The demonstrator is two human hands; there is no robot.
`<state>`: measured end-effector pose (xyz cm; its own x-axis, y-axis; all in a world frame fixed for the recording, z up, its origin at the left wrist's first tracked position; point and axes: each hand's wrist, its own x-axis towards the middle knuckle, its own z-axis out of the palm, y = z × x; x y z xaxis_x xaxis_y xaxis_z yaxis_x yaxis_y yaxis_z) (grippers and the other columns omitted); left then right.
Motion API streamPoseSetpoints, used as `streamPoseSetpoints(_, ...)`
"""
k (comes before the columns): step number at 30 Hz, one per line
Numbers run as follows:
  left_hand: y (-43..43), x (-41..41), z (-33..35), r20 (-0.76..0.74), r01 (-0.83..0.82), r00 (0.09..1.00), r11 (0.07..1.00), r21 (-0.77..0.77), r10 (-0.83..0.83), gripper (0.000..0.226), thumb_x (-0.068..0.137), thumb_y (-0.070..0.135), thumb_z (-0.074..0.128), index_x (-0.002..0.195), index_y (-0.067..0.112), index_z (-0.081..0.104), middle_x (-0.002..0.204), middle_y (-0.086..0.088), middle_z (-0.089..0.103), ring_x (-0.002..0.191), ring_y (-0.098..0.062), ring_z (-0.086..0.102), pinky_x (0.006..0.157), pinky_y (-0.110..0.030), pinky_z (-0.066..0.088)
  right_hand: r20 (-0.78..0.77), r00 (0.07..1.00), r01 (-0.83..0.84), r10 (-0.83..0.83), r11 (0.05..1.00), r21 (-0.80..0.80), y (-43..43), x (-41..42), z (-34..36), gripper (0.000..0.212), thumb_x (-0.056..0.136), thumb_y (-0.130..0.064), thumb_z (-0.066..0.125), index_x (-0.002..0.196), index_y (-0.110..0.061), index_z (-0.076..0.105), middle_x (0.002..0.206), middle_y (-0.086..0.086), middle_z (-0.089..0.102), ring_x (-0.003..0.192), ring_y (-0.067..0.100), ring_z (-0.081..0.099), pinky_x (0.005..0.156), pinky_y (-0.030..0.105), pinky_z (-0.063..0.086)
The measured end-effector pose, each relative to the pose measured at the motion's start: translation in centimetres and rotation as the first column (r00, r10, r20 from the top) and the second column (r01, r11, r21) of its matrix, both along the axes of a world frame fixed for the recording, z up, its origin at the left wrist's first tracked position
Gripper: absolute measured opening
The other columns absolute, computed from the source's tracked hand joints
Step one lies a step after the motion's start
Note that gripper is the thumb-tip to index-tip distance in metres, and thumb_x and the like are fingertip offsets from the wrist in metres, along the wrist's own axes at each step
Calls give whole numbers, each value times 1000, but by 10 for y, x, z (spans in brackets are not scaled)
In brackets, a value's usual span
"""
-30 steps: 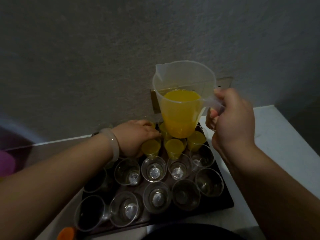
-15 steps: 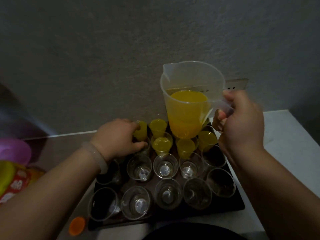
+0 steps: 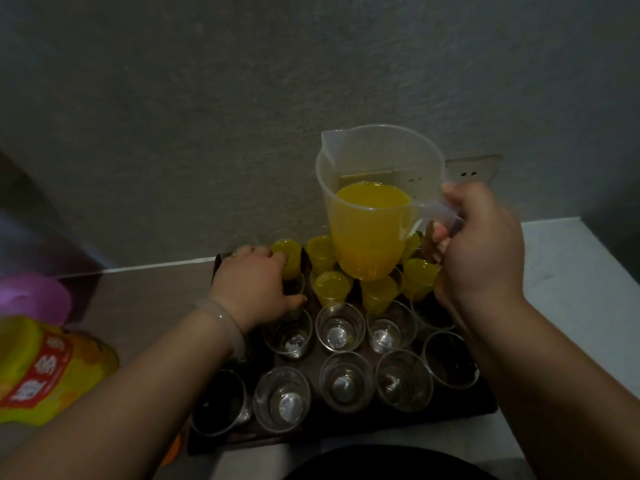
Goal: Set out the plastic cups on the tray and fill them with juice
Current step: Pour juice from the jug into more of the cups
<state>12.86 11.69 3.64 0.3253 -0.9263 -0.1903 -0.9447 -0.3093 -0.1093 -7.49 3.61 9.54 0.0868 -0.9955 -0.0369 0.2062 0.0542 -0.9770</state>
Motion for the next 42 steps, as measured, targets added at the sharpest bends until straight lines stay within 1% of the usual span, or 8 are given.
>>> streamPoseSetpoints(11,0,-3,-2,-24,-41,999,999,32,42,62,76,65,59,119,21,52,120,-8,56,117,-29,48,92,-36,43,-14,1000,1,-1,1000,-13,3,-4,2,37,71,-35,53,37,-20,53,41,-6,41,47,16,36,58,42,28)
streamPoseSetpoints(14,3,-4,-2,-30,-32,999,999,41,33,60,76,64,59,116,20,54,119,-8,56,116,-29,48,92,-36,42,-44,999,20,-22,999,-32,6,-6,3,40,79,-31,53,41,-18,56,40,-8,42,45,13,38,53,36,30)
streamPoseSetpoints(17,6,-5,-1,-42,-30,999,999,37,32,60,76,64,60,116,20,55,119,-8,56,116,-28,48,92,-35,42,-99,994,48,-54,997,-68,9,-6,4,39,90,-16,51,54,-5,57,39,-9,45,41,5,40,45,24,33)
streamPoseSetpoints(21,8,-6,0,-55,-30,998,999,13,31,61,75,63,61,117,20,54,118,-8,56,115,-29,48,94,-37,44,-6,1000,11,-11,1000,1,10,-5,4,35,74,-31,53,42,-18,59,41,-9,43,43,8,38,46,28,30)
streamPoseSetpoints(24,8,-5,3,-65,-32,997,999,5,32,63,75,62,62,121,20,53,118,-8,56,115,-29,49,93,-38,45,7,1000,-2,2,1000,1,11,-4,4,33,70,-33,52,40,-21,58,42,-8,42,44,9,37,48,29,29)
streamPoseSetpoints(34,12,-10,16,-133,-37,991,991,-125,21,61,73,57,66,117,16,56,110,-9,53,104,-29,55,85,-33,44,18,1000,-25,25,1000,-6,13,-6,5,34,70,-34,53,39,-20,55,44,-7,43,47,11,39,52,34,30)
streamPoseSetpoints(38,17,-16,33,-191,-38,982,975,-221,-5,65,72,53,69,124,16,54,116,-8,50,107,-30,54,89,-33,47,24,999,-27,28,1000,-3,15,-6,8,35,70,-33,53,37,-20,54,42,-8,42,45,10,37,51,33,28)
streamPoseSetpoints(42,24,-15,56,-279,-73,960,948,-309,-17,72,71,47,72,134,18,50,123,-5,46,110,-21,54,88,-24,42,42,998,-39,39,999,-6,18,-5,11,35,70,-32,53,37,-20,53,41,-7,40,42,10,36,50,33,27)
